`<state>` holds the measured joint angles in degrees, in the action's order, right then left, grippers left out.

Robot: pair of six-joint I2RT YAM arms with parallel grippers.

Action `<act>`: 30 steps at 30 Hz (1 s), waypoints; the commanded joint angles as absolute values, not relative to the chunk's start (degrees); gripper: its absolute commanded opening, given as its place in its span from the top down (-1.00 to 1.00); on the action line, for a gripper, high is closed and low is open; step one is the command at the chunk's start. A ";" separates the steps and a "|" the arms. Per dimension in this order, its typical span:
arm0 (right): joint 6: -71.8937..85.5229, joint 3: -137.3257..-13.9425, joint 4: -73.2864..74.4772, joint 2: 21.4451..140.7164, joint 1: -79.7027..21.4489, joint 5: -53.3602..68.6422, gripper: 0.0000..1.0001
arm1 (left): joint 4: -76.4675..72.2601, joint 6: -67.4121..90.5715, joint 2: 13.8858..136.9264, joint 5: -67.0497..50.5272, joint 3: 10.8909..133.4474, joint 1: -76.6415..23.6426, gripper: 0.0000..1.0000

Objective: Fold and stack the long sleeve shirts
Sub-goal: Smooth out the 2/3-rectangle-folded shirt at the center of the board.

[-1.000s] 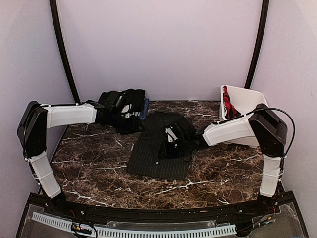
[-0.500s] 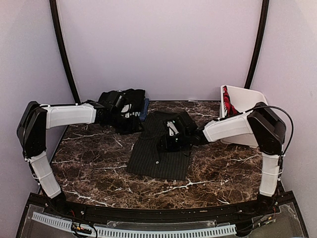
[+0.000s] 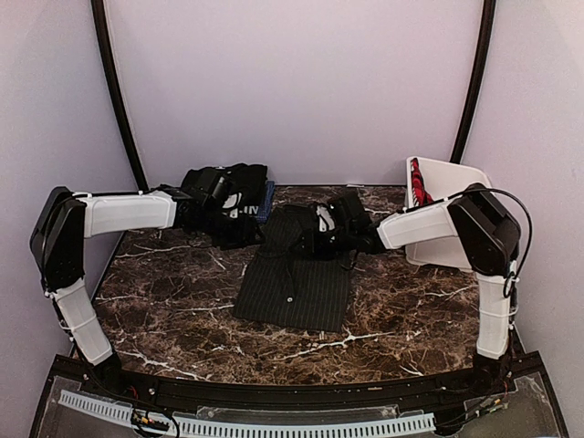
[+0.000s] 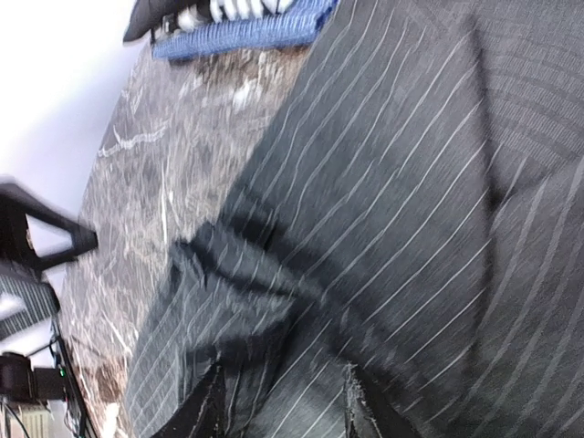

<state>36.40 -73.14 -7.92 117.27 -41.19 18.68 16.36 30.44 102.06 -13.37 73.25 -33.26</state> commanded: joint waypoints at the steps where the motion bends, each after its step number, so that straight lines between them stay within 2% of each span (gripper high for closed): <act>1: 34.08 -77.24 -10.73 117.27 -38.19 20.31 0.14 | 15.10 30.24 98.31 -17.25 71.11 -33.36 -0.16; 6: 29.55 -82.29 -6.01 116.61 -36.67 19.04 0.07 | 12.08 30.78 100.04 -20.99 70.57 -35.91 -0.05; 11: 24.19 -82.50 -1.68 110.46 -36.65 13.56 -0.01 | 8.60 33.30 104.95 -23.31 72.24 -38.64 0.15; 15: 21.91 -77.65 -1.32 103.15 -36.57 8.35 -0.38 | 4.90 36.01 110.72 -25.66 76.08 -40.15 0.28; 17: 21.41 -74.58 -1.93 99.62 -36.32 5.90 -0.81 | 2.15 37.30 113.28 -26.20 77.86 -40.40 0.28; 18: 21.65 -73.13 -2.15 97.98 -36.18 4.73 -0.95 | -0.41 37.63 115.07 -26.39 78.13 -40.42 0.28; 27: 21.33 -62.82 -5.54 89.79 -35.03 1.80 -0.97 | -4.01 41.00 125.68 -23.14 85.44 -40.01 0.27; 30: 19.74 -62.17 -5.05 90.24 -35.07 8.08 -0.97 | -3.87 41.25 126.40 -22.21 86.52 -39.99 0.27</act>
<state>21.93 -63.57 -3.40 90.59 -35.42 3.46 -2.57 39.99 126.04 -24.34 84.16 -40.23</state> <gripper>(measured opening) 0.986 0.365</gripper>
